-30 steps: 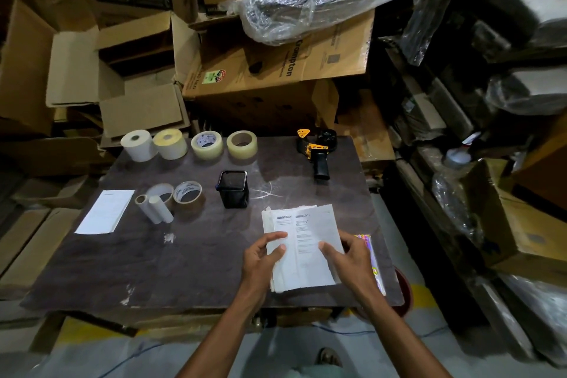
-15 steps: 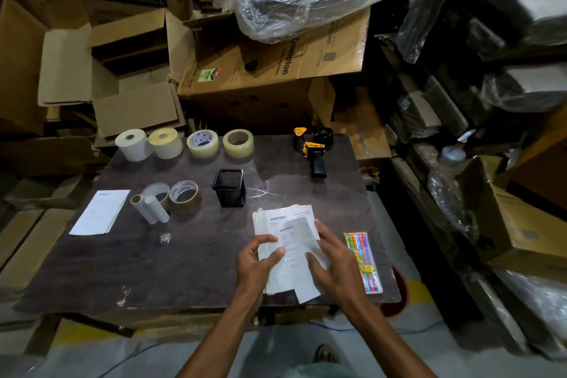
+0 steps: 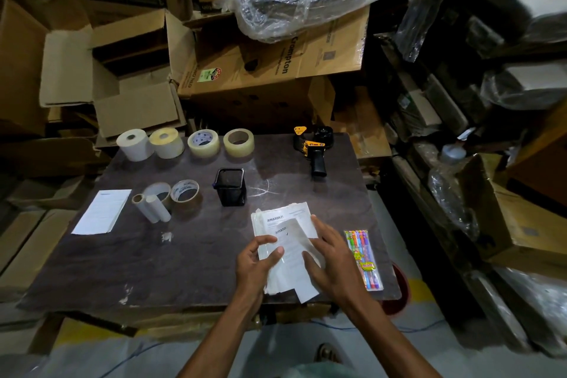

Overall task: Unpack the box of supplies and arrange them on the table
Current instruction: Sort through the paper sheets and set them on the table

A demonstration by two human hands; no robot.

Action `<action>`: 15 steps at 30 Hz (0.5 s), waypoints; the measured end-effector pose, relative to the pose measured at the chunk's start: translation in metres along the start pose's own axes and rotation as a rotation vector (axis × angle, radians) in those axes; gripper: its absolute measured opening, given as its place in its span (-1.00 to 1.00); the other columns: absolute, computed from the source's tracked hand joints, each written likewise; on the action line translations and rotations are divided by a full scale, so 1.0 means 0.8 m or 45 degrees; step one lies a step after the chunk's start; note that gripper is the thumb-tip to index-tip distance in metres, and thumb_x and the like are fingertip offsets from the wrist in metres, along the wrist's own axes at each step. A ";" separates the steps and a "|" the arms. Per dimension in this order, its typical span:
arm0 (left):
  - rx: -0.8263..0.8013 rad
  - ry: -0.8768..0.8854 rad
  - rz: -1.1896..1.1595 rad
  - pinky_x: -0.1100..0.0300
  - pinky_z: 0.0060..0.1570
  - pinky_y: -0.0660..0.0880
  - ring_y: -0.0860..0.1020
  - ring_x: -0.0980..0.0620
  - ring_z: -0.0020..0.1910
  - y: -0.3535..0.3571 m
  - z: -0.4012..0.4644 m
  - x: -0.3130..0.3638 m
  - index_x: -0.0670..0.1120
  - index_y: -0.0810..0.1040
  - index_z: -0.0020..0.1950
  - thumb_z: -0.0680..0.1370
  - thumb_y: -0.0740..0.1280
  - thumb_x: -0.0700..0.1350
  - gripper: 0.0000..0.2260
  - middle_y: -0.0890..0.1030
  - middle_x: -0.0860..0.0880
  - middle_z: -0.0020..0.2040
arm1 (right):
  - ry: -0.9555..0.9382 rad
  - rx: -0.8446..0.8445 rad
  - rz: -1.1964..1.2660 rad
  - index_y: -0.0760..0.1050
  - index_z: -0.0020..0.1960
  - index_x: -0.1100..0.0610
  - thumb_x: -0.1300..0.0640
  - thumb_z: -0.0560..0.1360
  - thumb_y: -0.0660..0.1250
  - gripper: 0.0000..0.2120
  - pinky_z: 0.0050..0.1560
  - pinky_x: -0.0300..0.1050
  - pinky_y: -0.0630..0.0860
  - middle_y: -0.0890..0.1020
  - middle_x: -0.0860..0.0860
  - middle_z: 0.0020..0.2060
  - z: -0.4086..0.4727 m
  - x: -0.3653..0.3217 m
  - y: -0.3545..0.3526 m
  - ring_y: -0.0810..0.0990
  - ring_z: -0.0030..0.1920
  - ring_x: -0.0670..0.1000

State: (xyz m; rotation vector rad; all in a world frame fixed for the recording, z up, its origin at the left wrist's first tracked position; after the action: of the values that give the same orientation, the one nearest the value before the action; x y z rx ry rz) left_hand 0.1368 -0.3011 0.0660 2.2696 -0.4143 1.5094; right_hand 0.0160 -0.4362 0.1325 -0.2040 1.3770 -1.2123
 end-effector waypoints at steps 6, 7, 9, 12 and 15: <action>-0.004 -0.007 0.067 -0.13 -0.06 0.65 0.64 -0.14 0.05 -0.002 -0.002 -0.002 -0.01 0.65 -0.03 0.40 0.55 -0.17 -0.81 0.63 -0.07 0.17 | -0.049 -0.006 0.003 0.55 0.26 0.00 -0.06 0.55 0.35 -0.68 0.36 -0.32 0.29 0.31 -0.08 0.50 0.001 -0.002 0.006 0.29 0.46 -0.11; -0.004 -0.009 0.057 -0.11 -0.08 0.65 0.64 -0.14 0.04 -0.002 -0.002 -0.002 -0.02 0.65 -0.03 0.40 0.55 -0.19 -0.81 0.63 -0.07 0.17 | -0.076 0.003 -0.024 0.55 0.26 0.00 -0.04 0.55 0.35 -0.70 0.38 -0.23 0.31 0.33 -0.05 0.50 0.001 -0.004 0.006 0.28 0.48 -0.05; -0.002 -0.015 0.042 -0.06 -0.12 0.66 0.64 -0.13 0.03 -0.001 -0.004 0.000 -0.05 0.65 -0.02 0.41 0.54 -0.22 -0.80 0.63 -0.07 0.16 | -0.108 0.020 -0.078 0.56 0.25 0.02 0.00 0.55 0.36 -0.72 0.37 -0.16 0.32 0.35 -0.01 0.49 0.000 -0.007 0.006 0.28 0.50 0.01; -0.007 -0.011 0.022 0.02 -0.18 0.65 0.65 -0.13 0.01 0.001 -0.007 0.004 -0.08 0.64 0.00 0.42 0.52 -0.24 -0.80 0.63 -0.09 0.16 | -0.149 0.043 -0.104 0.57 0.22 0.03 0.03 0.54 0.38 -0.73 0.33 -0.18 0.37 0.39 0.01 0.46 -0.002 -0.010 0.003 0.33 0.46 0.00; 0.000 -0.004 0.007 0.09 -0.24 0.63 0.66 -0.11 -0.02 0.003 -0.011 0.007 -0.10 0.62 0.02 0.45 0.49 -0.23 -0.82 0.64 -0.08 0.12 | -0.097 0.067 -0.035 0.58 0.18 0.06 0.00 0.52 0.39 -0.73 0.19 -0.28 0.50 0.52 -0.03 0.30 0.000 -0.009 -0.005 0.43 0.25 -0.17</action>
State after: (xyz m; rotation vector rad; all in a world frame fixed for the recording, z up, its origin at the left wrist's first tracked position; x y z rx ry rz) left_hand 0.1312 -0.2991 0.0746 2.2728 -0.4219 1.5093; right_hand 0.0157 -0.4324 0.1397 -0.2304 1.2782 -1.2499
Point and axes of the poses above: each hand's wrist, its own z-axis towards the middle knuckle, its own y-axis out of the palm, x = y × z, the point moved 9 cm from there along z, towards the middle knuckle
